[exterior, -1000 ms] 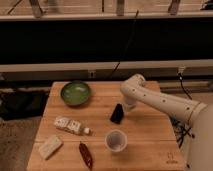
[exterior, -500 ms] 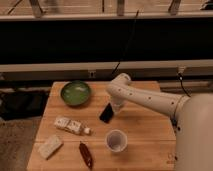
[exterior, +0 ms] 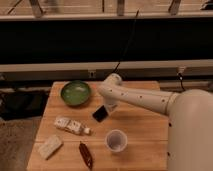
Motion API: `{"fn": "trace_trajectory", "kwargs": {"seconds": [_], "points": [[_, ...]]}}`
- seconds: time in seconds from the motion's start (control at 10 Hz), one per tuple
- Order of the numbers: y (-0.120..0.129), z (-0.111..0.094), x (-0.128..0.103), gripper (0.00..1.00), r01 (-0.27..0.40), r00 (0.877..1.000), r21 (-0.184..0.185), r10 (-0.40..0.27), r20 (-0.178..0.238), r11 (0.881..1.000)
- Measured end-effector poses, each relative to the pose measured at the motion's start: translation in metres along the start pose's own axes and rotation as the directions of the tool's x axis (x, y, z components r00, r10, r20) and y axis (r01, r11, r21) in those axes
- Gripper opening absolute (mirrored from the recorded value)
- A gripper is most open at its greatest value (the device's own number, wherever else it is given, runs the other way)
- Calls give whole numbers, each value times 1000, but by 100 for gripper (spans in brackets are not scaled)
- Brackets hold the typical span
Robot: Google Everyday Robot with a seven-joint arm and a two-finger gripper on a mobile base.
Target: Push the eraser across the table
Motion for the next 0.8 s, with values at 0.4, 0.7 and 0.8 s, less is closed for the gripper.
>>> {"fn": "trace_trajectory", "kwargs": {"seconds": [0.4,0.7,0.8], "points": [[-8,5,-14,1,69,998,5,-69,-9,998],[-21,9,-37,1,115,993,14,-115,-4,993],[-25,9,-45,1,136,991,17,-136,-2,991]]}}
